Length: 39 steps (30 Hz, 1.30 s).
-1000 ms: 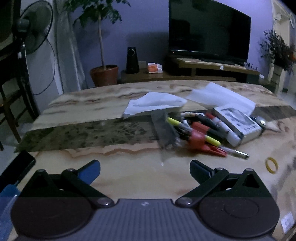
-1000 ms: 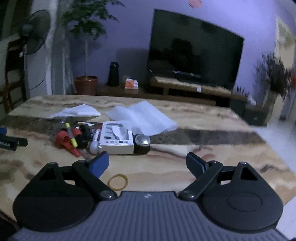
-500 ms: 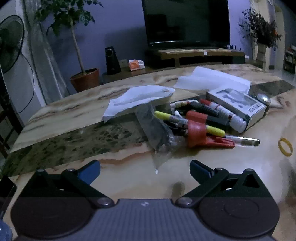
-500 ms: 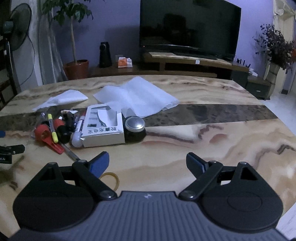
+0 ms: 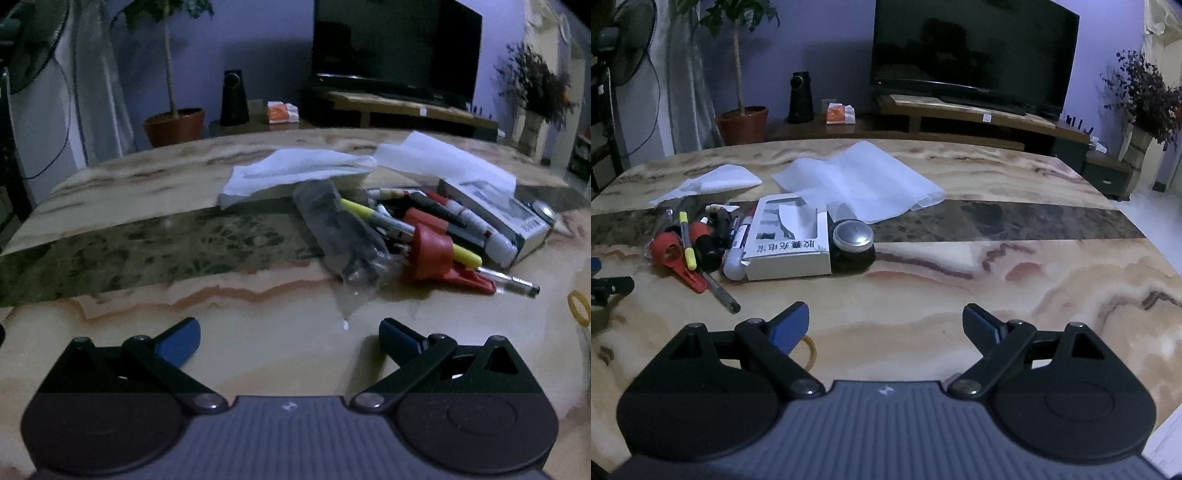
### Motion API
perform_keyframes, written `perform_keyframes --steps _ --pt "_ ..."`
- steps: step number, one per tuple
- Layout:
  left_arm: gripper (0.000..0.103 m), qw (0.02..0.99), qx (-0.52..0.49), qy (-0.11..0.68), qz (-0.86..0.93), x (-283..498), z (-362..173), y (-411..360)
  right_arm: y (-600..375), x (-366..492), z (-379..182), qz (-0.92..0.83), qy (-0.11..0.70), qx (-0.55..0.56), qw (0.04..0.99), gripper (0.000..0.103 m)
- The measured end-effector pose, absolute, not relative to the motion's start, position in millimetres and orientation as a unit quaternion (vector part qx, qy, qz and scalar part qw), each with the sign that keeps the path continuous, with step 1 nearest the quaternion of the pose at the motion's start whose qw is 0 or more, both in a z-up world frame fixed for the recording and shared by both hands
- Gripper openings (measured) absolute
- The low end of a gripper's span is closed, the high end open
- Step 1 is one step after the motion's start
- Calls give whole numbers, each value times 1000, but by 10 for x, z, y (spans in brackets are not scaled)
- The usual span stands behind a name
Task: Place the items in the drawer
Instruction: 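Raise the right tool back above the table toward the rubber band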
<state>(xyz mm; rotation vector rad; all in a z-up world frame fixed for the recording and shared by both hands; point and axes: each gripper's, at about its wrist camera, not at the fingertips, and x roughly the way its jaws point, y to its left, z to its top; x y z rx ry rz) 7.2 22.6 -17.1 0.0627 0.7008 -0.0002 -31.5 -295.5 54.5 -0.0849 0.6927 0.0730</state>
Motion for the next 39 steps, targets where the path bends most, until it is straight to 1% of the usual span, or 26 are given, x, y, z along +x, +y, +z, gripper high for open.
perform_keyframes --steps 3,12,18,23,39 --pt "102 940 15 340 -2 65 -185 279 -2973 -323 526 35 342 -47 938 91" --pt "102 942 15 336 -5 47 -195 286 -2999 -364 505 34 347 -58 936 91" --pt "103 942 15 336 -4 46 -198 283 -3093 -471 498 35 366 -39 929 91" --pt "103 942 15 336 -4 44 -201 289 -3124 -581 507 47 359 -47 931 91" --pt "103 942 20 336 -10 62 -202 305 -3143 -540 501 82 334 -52 938 91"
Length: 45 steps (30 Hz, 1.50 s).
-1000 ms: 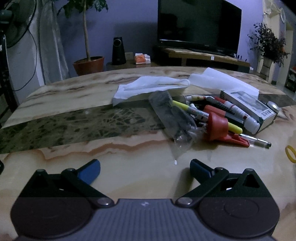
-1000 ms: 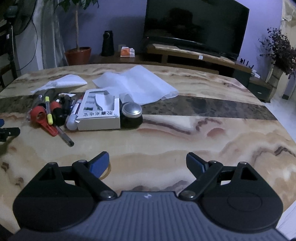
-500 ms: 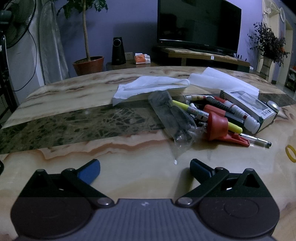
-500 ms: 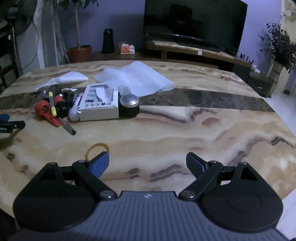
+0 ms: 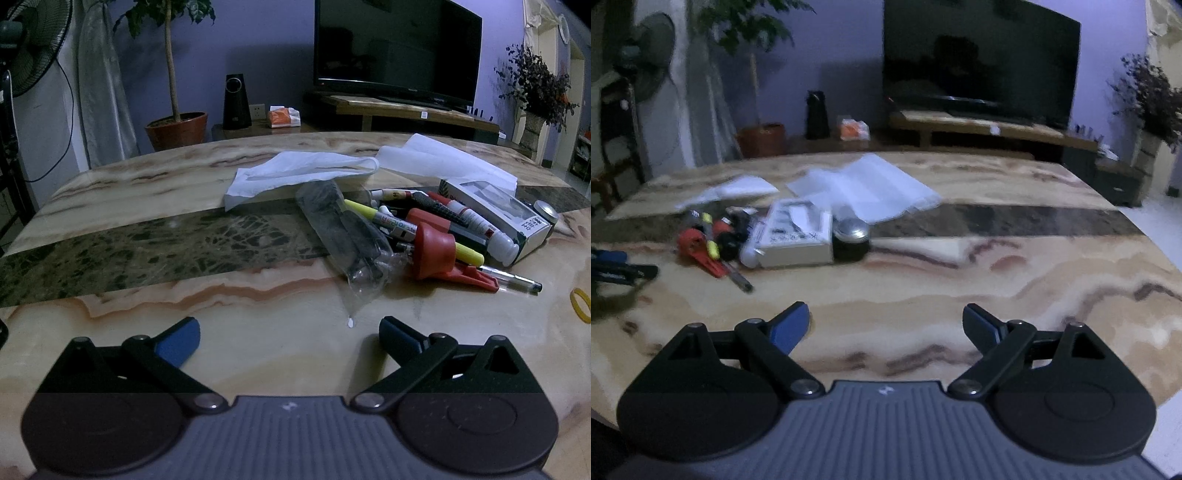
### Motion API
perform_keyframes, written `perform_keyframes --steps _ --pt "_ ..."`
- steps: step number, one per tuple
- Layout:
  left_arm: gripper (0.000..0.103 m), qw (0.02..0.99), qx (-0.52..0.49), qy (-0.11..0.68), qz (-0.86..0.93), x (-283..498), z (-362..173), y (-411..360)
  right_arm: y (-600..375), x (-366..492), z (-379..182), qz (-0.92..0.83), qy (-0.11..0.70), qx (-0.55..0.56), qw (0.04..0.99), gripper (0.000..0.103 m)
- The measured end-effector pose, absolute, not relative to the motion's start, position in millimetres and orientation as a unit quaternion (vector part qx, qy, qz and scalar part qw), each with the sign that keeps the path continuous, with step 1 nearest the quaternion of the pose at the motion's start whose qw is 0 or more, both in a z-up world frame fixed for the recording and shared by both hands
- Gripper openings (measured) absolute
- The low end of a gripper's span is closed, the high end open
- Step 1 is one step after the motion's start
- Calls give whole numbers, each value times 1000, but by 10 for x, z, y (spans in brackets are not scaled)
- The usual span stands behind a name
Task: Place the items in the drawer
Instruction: 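Raise the right tool back above the table toward the rubber band, then close the right gripper on the yellow rubber band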
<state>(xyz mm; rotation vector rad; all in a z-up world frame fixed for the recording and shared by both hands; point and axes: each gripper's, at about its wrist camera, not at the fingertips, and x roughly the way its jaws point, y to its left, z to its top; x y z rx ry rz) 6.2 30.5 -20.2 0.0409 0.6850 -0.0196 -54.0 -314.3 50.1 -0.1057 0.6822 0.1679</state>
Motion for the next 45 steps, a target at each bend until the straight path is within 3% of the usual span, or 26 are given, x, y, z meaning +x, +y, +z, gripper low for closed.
perform_keyframes --steps 11,13,20,23,27,45 --pt "103 942 19 336 -8 59 -203 298 -3022 -569 503 109 321 -72 938 78" --pt "103 942 19 336 -8 59 -203 298 -2958 -524 476 119 323 -80 935 71" --pt "103 942 19 336 -7 59 -203 297 -2847 -327 344 149 349 -91 921 59" --pt "103 942 19 336 -7 58 -203 297 -2839 -259 304 167 359 -86 914 51" --pt "103 942 18 336 -7 58 -203 296 -2819 -220 266 180 362 -91 910 31" --pt "103 942 18 336 -7 56 -203 294 -2715 -94 111 234 366 -125 892 32"
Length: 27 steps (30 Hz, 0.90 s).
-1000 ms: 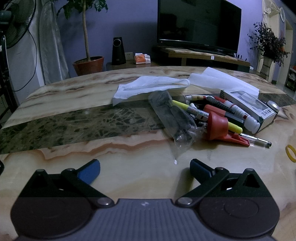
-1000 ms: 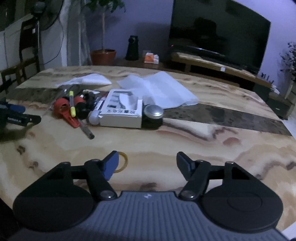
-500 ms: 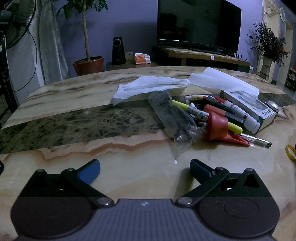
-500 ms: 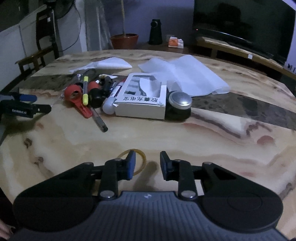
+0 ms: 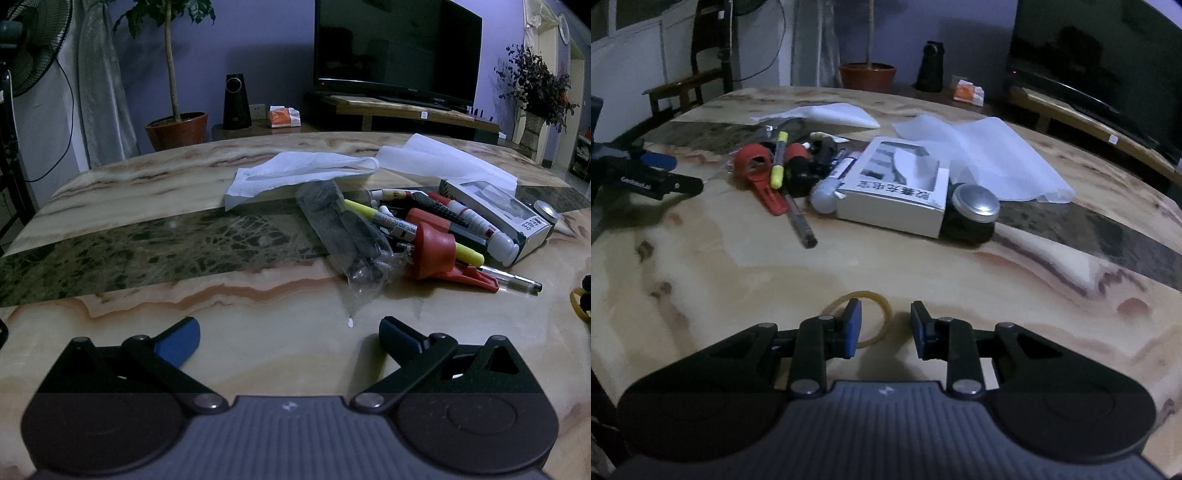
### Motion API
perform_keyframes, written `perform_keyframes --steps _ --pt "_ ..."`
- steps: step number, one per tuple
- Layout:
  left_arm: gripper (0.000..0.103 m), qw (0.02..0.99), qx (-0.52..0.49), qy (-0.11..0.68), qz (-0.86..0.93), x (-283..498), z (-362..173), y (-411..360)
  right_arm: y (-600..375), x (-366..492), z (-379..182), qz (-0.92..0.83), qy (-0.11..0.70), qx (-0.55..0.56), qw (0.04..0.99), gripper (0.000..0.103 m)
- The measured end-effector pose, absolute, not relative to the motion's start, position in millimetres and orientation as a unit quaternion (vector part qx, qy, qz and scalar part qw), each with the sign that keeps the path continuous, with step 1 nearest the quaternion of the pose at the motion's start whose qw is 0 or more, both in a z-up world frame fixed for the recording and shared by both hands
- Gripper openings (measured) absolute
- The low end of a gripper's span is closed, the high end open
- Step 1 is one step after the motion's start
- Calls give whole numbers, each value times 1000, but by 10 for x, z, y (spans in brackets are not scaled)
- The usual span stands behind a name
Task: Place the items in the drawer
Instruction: 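Close the right gripper on the yellow rubber band, then lift the yellow rubber band with the right gripper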
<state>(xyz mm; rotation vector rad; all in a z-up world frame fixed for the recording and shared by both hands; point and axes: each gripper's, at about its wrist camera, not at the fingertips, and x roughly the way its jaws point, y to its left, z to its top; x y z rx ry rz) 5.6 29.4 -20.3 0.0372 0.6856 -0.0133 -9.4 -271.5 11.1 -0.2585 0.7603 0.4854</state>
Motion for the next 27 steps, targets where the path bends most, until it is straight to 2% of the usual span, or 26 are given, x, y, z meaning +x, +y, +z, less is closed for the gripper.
perform_keyframes --steps 3,5,6,7,27 --pt "103 942 18 336 -7 56 -203 294 -2754 -72 107 239 373 -107 890 31" --pt "103 942 18 336 -7 56 -203 294 -2764 -74 108 235 373 -108 891 21" --pt "103 942 18 336 -6 56 -203 294 -2765 -76 109 233 373 -110 891 9" --pt "103 942 18 336 -6 56 -203 294 -2775 -75 109 230 374 -109 892 2" --pt "103 942 18 336 -6 55 -204 293 -2840 -114 243 221 347 -88 907 1"
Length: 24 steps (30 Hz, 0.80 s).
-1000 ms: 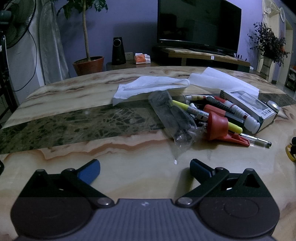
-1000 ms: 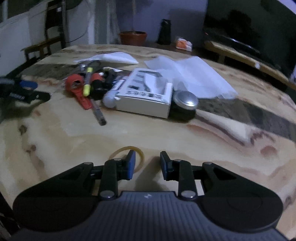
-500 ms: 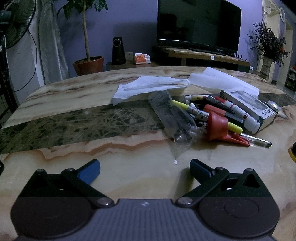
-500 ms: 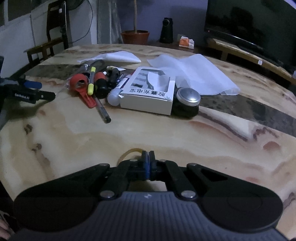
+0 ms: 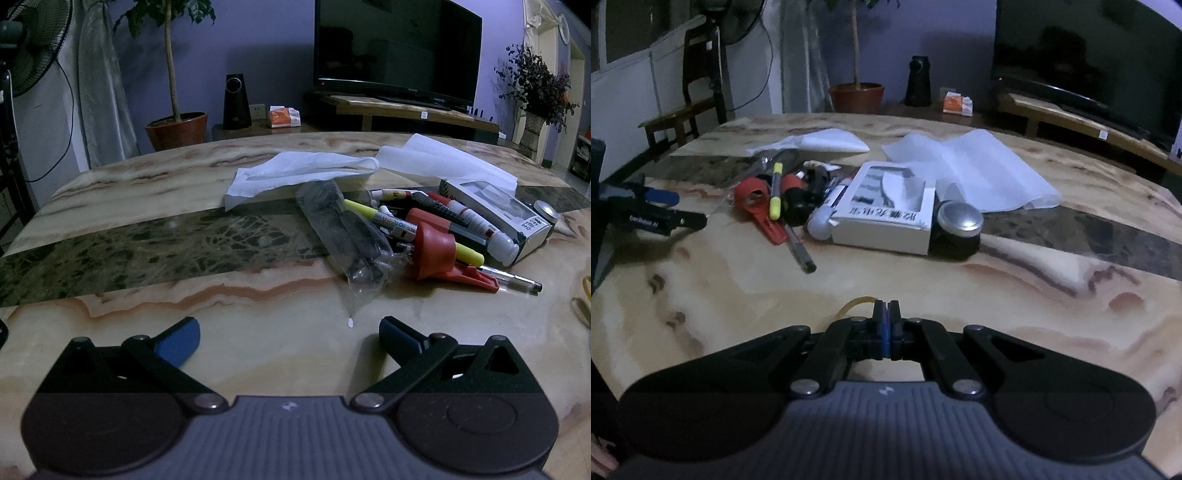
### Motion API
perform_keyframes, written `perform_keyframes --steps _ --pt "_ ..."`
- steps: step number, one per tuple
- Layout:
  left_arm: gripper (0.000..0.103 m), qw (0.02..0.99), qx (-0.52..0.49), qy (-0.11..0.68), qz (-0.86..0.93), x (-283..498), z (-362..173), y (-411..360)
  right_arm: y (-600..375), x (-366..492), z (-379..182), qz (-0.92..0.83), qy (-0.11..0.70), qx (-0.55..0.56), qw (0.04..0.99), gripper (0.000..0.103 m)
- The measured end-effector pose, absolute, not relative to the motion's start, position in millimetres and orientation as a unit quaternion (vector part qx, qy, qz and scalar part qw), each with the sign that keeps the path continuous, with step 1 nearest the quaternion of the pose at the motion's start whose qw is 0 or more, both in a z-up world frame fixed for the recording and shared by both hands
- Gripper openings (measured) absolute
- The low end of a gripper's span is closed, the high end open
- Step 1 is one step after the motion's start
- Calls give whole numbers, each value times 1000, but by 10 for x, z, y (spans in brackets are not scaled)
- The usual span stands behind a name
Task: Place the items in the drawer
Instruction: 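Lift the yellow rubber band with the right gripper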
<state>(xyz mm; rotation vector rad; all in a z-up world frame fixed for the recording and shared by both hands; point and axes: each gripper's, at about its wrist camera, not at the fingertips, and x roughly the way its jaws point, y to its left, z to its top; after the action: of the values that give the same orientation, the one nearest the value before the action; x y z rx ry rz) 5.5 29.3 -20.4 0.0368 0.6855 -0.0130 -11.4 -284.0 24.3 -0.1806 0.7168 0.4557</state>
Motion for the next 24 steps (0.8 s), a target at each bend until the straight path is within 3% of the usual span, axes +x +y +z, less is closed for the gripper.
perform_keyframes --steps 24 --pt "103 942 18 336 -6 56 -204 294 -2774 -124 169 227 364 -98 898 4"
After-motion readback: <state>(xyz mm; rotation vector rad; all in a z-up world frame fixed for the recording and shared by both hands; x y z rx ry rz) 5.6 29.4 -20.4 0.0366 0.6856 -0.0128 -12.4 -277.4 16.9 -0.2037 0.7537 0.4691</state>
